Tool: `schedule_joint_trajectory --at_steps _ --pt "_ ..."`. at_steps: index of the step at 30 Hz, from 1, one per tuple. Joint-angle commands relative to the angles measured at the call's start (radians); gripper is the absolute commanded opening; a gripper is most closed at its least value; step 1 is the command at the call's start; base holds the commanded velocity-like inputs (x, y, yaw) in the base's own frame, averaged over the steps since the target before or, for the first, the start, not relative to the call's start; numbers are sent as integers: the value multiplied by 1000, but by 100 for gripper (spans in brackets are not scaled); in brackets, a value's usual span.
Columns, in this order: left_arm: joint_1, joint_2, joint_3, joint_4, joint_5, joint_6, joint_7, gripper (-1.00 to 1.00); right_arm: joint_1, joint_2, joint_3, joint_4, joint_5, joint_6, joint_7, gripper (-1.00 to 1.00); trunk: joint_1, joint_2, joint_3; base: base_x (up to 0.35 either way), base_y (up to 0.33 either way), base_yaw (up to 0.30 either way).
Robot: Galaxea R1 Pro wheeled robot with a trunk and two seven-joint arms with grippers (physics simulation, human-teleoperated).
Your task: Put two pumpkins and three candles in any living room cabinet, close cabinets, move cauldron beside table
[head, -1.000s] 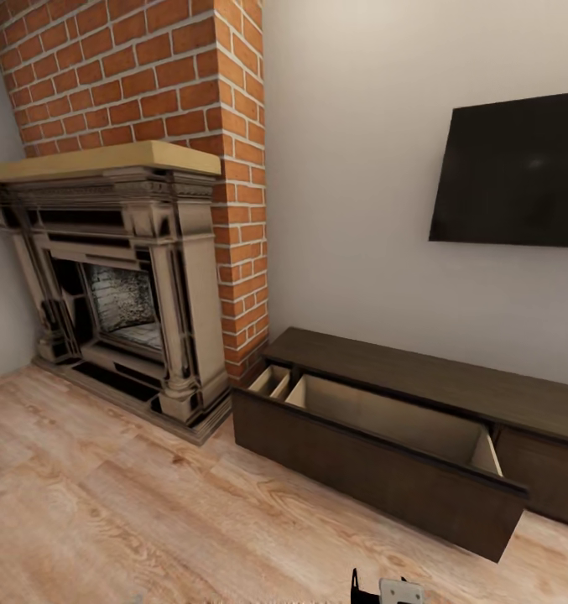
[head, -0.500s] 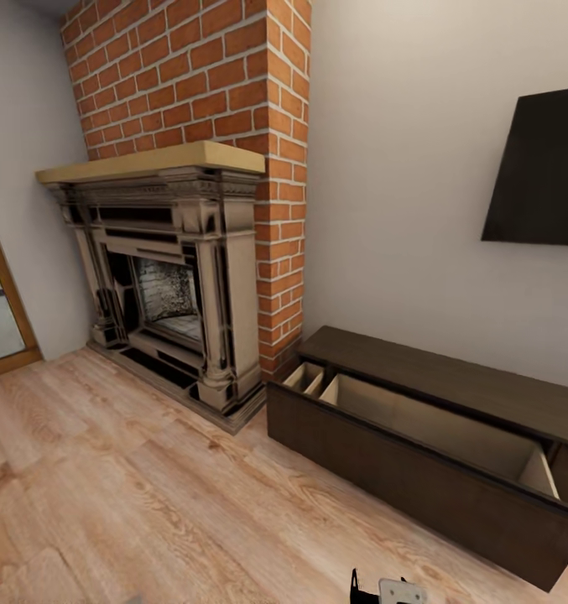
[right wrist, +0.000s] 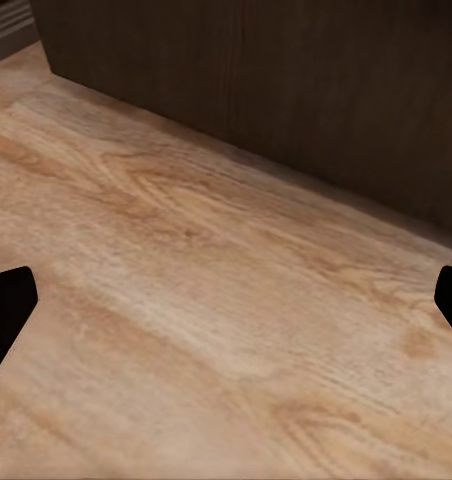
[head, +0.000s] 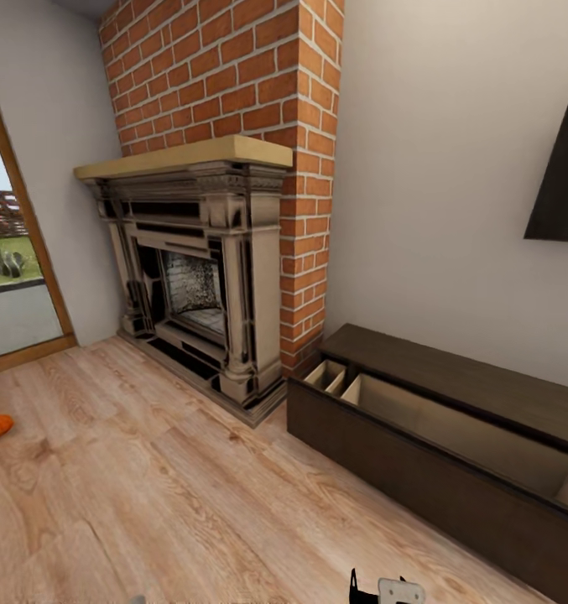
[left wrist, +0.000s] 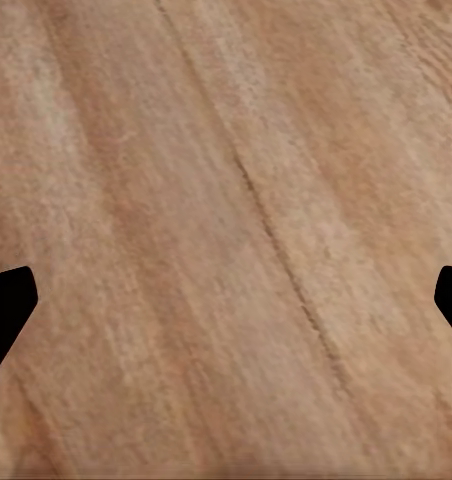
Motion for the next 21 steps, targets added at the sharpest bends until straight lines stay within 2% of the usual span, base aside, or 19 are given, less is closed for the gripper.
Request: schedule_joint_trajectory --at_steps 1,21 --pt "-1 0 -9 1 6 -2 5 100 -1 0 9 0 -2 -1 -8 100 0 0 -2 0 0 122" --pt "-1 -2 -9 6 5 -2 5 100 -1 -4 10 -1 0 -1 -7 100 0 0 -3 0 0 12"
